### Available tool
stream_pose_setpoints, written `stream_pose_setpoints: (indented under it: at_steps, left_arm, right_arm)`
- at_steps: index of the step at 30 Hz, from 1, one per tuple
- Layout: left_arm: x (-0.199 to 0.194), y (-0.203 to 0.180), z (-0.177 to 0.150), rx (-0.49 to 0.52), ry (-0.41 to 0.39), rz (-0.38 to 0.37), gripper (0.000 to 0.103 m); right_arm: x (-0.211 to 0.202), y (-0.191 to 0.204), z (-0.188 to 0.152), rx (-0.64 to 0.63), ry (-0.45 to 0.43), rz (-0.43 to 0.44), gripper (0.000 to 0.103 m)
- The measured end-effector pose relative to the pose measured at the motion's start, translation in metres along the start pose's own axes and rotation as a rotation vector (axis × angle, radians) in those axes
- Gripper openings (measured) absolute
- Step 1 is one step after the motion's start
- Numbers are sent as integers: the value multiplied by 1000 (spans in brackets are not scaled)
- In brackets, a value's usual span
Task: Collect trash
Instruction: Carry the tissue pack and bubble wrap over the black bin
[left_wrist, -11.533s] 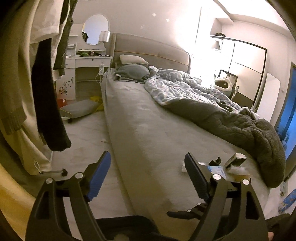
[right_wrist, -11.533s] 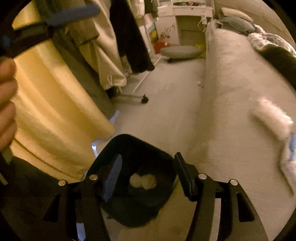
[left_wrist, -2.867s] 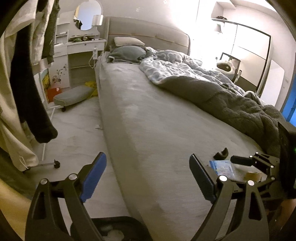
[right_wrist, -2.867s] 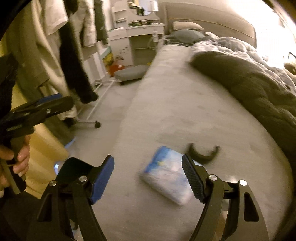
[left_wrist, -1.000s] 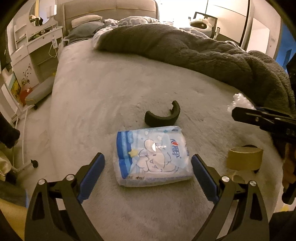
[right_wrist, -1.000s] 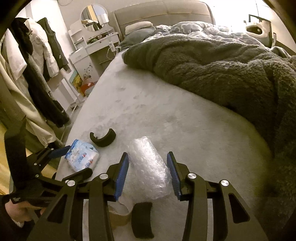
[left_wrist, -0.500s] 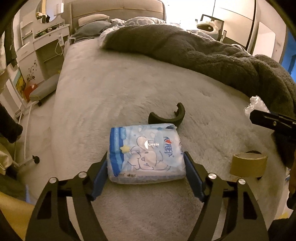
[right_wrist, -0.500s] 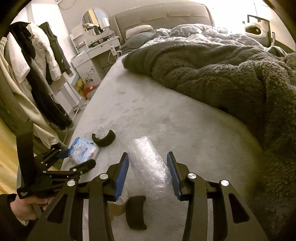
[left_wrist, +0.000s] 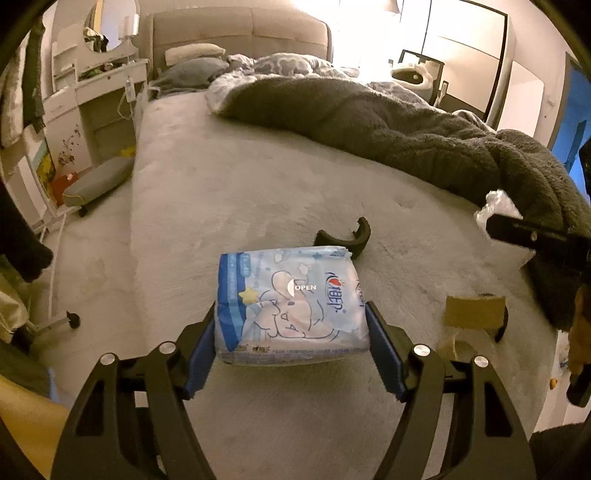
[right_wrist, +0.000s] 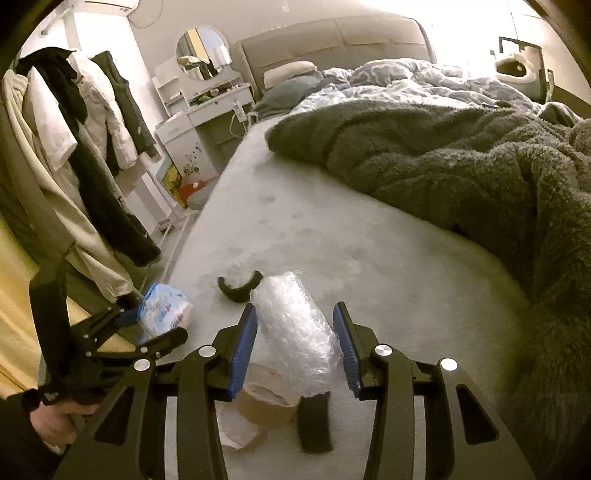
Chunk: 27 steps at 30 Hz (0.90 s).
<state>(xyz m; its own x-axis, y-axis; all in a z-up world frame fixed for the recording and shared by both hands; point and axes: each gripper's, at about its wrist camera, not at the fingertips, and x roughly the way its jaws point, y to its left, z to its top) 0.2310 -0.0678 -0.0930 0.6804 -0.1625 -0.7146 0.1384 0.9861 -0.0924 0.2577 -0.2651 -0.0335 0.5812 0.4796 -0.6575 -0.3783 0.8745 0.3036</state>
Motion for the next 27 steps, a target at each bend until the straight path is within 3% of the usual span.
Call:
stream_pose_setpoints:
  at_steps: [15,27]
  left_arm:
    - [-68,33,-44,-76,-33,61,76]
    - [-93,73,-74,-124,8,141,76]
  right_arm:
    - [-17,53,-32,-38,-40,37,43]
    - [-17,102,-56,-84,-6,67,43]
